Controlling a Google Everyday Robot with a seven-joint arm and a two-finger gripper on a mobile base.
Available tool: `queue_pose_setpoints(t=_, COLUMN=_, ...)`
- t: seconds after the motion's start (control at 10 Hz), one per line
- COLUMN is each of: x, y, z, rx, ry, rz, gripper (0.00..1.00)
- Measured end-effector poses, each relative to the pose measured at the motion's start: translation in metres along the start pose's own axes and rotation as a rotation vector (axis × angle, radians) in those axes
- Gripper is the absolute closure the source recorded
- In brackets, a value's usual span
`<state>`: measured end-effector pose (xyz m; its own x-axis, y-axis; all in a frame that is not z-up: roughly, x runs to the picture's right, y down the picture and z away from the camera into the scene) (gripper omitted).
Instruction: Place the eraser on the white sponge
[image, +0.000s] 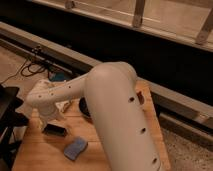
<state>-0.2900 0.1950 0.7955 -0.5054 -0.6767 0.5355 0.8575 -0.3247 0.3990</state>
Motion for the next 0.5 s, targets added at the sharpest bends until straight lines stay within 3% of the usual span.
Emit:
queue_pose_setpoints(t=0.3, x=-0.001, y=0.001, z=0.002, rx=-0.008, ry=-0.005, rz=-0.015, gripper=0.2)
queue_pose_setpoints(t=0.5, x=-0.004, y=0.0, z=0.015, rx=0.0, ry=-0.033, rz=-0.035, gripper=0.2)
